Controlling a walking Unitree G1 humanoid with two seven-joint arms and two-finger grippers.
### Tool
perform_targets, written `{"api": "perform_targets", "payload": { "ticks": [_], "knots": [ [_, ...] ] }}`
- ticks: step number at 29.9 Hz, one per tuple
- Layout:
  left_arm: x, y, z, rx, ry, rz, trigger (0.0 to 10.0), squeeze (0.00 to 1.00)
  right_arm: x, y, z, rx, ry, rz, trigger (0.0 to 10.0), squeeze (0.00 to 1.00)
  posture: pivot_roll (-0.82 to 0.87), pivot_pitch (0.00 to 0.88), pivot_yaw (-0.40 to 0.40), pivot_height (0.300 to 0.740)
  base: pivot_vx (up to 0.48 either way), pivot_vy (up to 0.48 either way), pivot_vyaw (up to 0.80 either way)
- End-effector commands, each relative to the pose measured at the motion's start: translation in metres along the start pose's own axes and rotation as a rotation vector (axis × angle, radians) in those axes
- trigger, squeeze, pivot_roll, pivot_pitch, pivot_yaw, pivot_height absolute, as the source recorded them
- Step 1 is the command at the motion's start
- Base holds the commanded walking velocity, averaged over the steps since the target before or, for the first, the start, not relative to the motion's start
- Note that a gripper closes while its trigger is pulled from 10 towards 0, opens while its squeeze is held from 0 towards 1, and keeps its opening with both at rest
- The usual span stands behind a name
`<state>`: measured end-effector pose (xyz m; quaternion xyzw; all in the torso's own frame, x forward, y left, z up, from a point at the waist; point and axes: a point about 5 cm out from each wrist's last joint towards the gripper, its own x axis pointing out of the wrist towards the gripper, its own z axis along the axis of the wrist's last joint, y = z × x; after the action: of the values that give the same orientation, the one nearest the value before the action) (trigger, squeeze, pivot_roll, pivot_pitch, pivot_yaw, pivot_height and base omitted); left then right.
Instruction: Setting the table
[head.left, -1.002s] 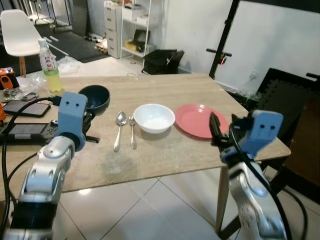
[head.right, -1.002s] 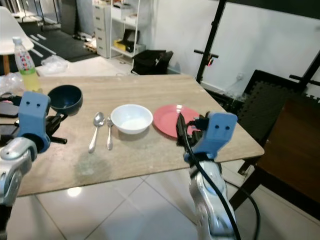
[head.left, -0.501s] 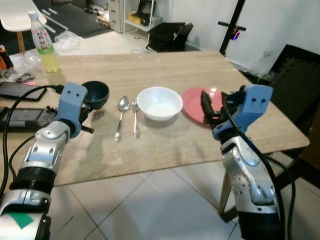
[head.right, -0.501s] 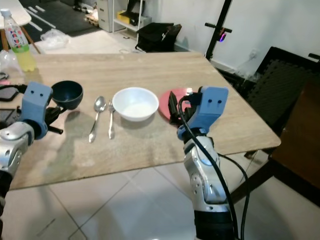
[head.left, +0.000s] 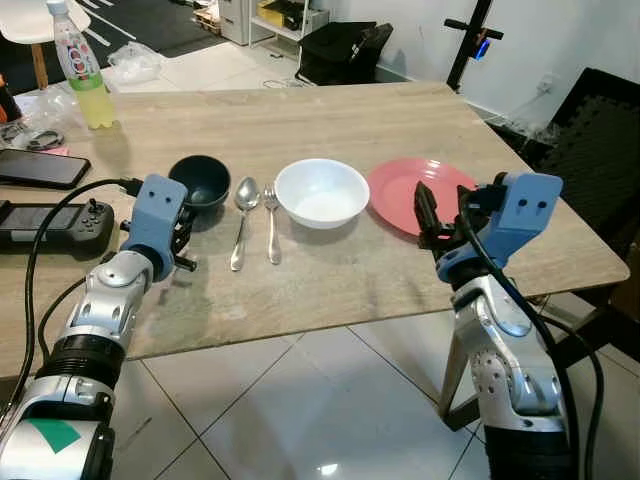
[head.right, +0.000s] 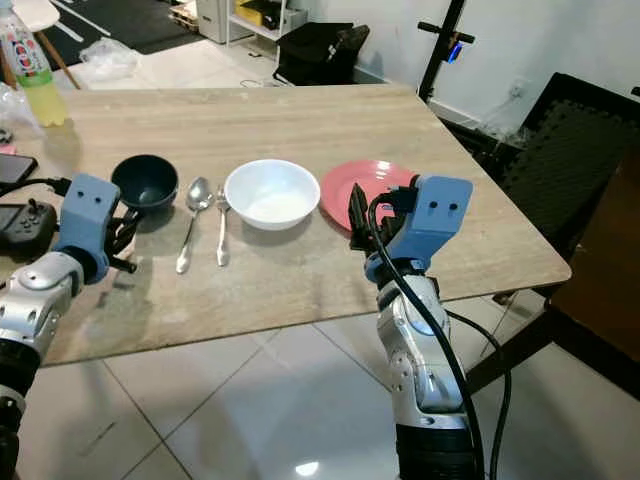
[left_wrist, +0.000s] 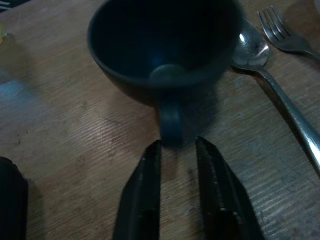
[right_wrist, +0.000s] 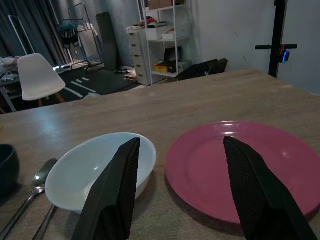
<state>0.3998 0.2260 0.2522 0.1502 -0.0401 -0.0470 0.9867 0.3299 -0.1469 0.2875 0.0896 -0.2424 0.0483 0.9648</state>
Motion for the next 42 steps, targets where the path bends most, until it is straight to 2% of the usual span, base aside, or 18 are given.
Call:
{"api": "perform_targets", "payload": {
  "ticks": [1,9,10,15,17,19,20,21,22,23,24,25,27,28,31,35,39,42],
  "knots": [
    [0.0,0.003,0.001,-0.012,-0.014,0.013,10.0,1.0,-0.002,-0.002,0.001,0.002,-0.004,-0.008,10.0,0.0,0.07,0.245,-0.014,0.74,0.0,0.0,0.0],
    [0.0,0.009,0.018,-0.022,-0.097,0.031,10.0,1.0,-0.001,0.002,-0.002,0.007,0.0,0.005,10.0,0.0,0.08,0.236,-0.016,0.74,0.0,0.0,0.0],
    [-0.002,0.009,0.025,-0.024,-0.128,0.017,10.0,0.0,-0.002,0.002,-0.001,0.004,-0.002,0.007,10.0,0.0,0.08,0.231,-0.013,0.74,0.0,0.0,0.0],
    [-0.021,0.005,0.05,0.017,-0.254,-0.06,10.0,0.0,-0.006,0.0,0.001,-0.018,-0.019,0.001,10.0,0.0,0.08,0.203,0.003,0.74,0.0,0.0,0.0],
    [-0.039,0.006,0.063,0.078,-0.301,-0.111,10.0,0.0,-0.012,-0.004,0.006,-0.016,-0.028,-0.014,10.0,0.0,0.09,0.192,0.005,0.74,0.0,0.0,0.0],
    [-0.058,0.007,0.072,0.074,-0.315,-0.184,10.0,0.0,-0.021,-0.006,0.009,-0.014,-0.024,-0.007,10.0,0.0,0.11,0.175,0.001,0.74,0.0,0.0,0.0],
    [-0.065,0.007,0.072,0.069,-0.304,-0.204,10.0,0.0,-0.028,-0.006,0.008,-0.01,-0.012,0.007,10.0,0.0,0.13,0.167,-0.002,0.74,0.0,0.0,0.0],
    [-0.065,0.007,0.072,0.069,-0.304,-0.204,10.0,0.0,-0.028,-0.006,0.008,-0.01,-0.012,0.007,10.0,0.0,0.13,0.167,-0.002,0.74,0.0,0.0,0.0],
    [-0.078,0.004,0.062,0.045,-0.246,-0.222,10.0,0.0,-0.042,-0.004,0.003,0.01,0.036,0.037,10.0,0.0,0.14,0.149,-0.008,0.74,0.0,0.0,0.0],
    [-0.078,0.004,0.062,0.045,-0.246,-0.222,10.0,0.0,-0.042,-0.004,0.003,0.01,0.036,0.037,10.0,0.0,0.14,0.149,-0.008,0.74,0.0,0.0,0.0],
    [-0.089,-0.002,0.047,-0.025,-0.17,-0.212,10.0,0.0,-0.059,-0.002,-0.003,0.017,0.099,0.066,10.0,0.0,0.16,0.131,-0.018,0.74,0.0,0.0,0.0],
    [-0.089,-0.002,0.047,-0.025,-0.17,-0.212,10.0,0.0,-0.059,-0.002,-0.003,0.017,0.099,0.066,10.0,0.0,0.16,0.131,-0.018,0.74,0.0,0.0,0.0],
    [-0.099,-0.009,0.035,-0.087,-0.111,-0.186,10.0,0.0,-0.076,-0.005,-0.01,0.036,0.191,0.089,10.0,0.0,0.15,0.115,-0.021,0.74,0.0,0.0,0.0],
    [-0.099,-0.009,0.035,-0.087,-0.111,-0.186,10.0,0.0,-0.076,-0.005,-0.01,0.036,0.191,0.089,10.0,0.0,0.15,0.115,-0.021,0.74,0.0,0.0,0.0],
    [-0.107,-0.014,0.012,-0.104,-0.027,-0.133,10.0,0.0,-0.096,-0.002,-0.022,0.008,0.296,0.172,10.0,0.0,0.14,0.094,-0.021,0.74,0.0,0.0,0.0],
    [-0.105,-0.015,-0.006,-0.11,0.03,-0.098,10.0,0.0,-0.088,0.002,-0.017,-0.055,0.25,0.199,10.0,0.0,0.13,0.078,-0.014,0.74,0.0,0.0,0.0],
    [-0.103,-0.016,-0.003,-0.126,0.024,-0.112,10.0,0.0,-0.078,0.0,-0.009,-0.073,0.187,0.171,10.0,0.0,0.12,0.058,-0.005,0.74,0.0,0.0,0.0],
    [-0.107,-0.021,-0.005,-0.142,0.046,-0.13,10.0,0.0,-0.082,0.002,-0.011,-0.056,0.206,0.152,10.0,0.0,0.11,0.044,0.004,0.74,0.0,0.0,0.0]
  ]
}}
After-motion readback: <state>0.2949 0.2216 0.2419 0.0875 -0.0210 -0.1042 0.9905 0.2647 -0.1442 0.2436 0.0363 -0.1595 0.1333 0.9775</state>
